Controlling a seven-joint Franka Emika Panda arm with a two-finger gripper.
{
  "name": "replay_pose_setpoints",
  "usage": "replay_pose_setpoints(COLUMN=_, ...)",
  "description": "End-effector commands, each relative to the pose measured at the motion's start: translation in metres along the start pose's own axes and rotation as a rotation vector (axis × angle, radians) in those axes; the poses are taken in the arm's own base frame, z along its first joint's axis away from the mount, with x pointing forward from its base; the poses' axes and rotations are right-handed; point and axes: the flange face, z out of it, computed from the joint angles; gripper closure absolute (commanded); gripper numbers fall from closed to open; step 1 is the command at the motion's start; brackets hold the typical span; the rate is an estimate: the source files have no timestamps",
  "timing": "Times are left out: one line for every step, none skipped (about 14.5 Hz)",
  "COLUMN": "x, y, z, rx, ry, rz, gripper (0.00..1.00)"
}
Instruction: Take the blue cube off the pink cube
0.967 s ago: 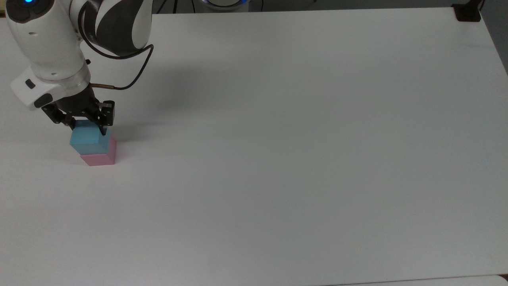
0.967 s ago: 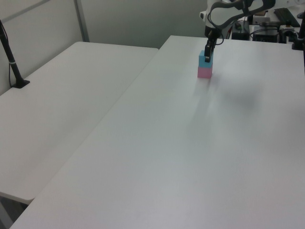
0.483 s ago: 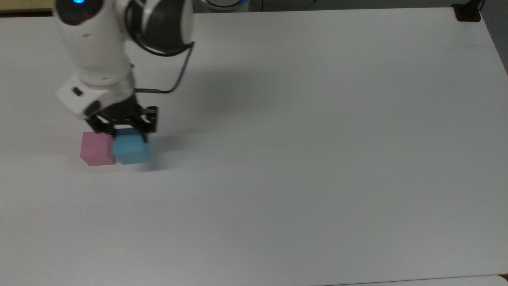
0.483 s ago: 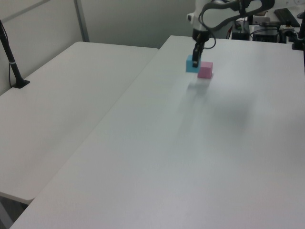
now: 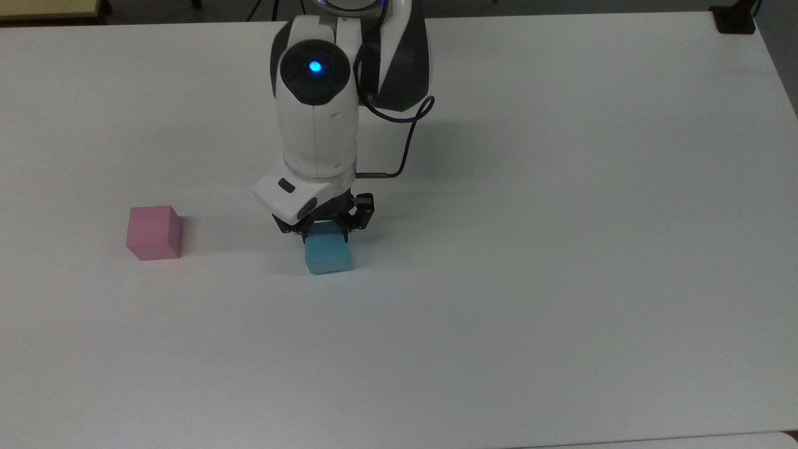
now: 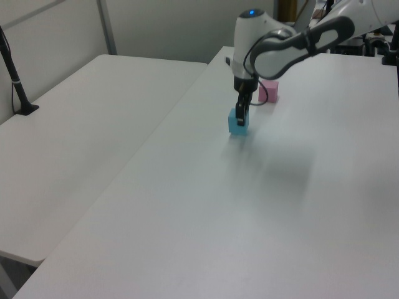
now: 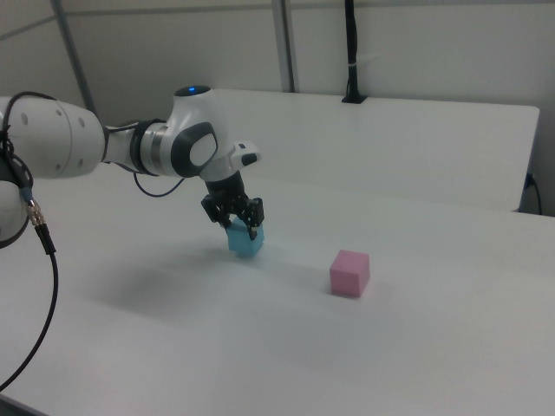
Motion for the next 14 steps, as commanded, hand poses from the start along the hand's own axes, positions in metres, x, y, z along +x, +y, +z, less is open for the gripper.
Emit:
replay_pose_setpoints(x=-0.007, y=0.016, z=-0.017, rx=-0.013, ry=0.020, rz=0.020, gripper=0.00)
replay_pose_setpoints(x=-0.009, y=0.017, z=-0.025, rx=-0.010, ry=0.014, rz=0.022, gripper=0.00)
replay_pose_setpoints(x=-0.012, y=0.017, z=-0.034, rx=-0.005, ry=0.000, rz=0.022, gripper=0.00)
replay_pose_setpoints(x=-0.017, y=0.016, z=-0.057, rx=0.005, ry=-0.012, rz=0.025, gripper=0.00)
replay_pose_setpoints(x=-0.022, y=0.015, z=-0.074, rx=0.013, ry=-0.024, rz=0.029, gripper=0.00)
replay_pose_setpoints(x=-0.028, y=0.015, z=-0.091, rx=0.019, ry=-0.040, rz=0.031, gripper=0.00)
replay_pose_setpoints(x=-0.035, y=0.013, z=-0.109, rx=0.028, ry=-0.058, rz=0.029, gripper=0.00)
replay_pose_setpoints(x=-0.044, y=0.014, z=-0.129, rx=0.036, ry=-0.074, rz=0.030, gripper=0.00)
replay_pose_setpoints(x=-0.052, y=0.017, z=-0.151, rx=0.045, ry=-0.079, rz=0.034, gripper=0.00)
replay_pose_setpoints(x=-0.061, y=0.025, z=-0.171, rx=0.051, ry=-0.078, rz=0.047, gripper=0.00)
replay_pose_setpoints(x=-0.068, y=0.032, z=-0.190, rx=0.054, ry=-0.076, rz=0.066, gripper=0.00)
replay_pose_setpoints(x=-0.077, y=0.038, z=-0.205, rx=0.044, ry=-0.079, rz=0.097, gripper=0.00)
replay_pose_setpoints(x=-0.085, y=0.043, z=-0.219, rx=0.017, ry=-0.082, rz=0.120, gripper=0.00)
replay_pose_setpoints(x=-0.093, y=0.050, z=-0.232, rx=0.003, ry=-0.081, rz=0.129, gripper=0.00)
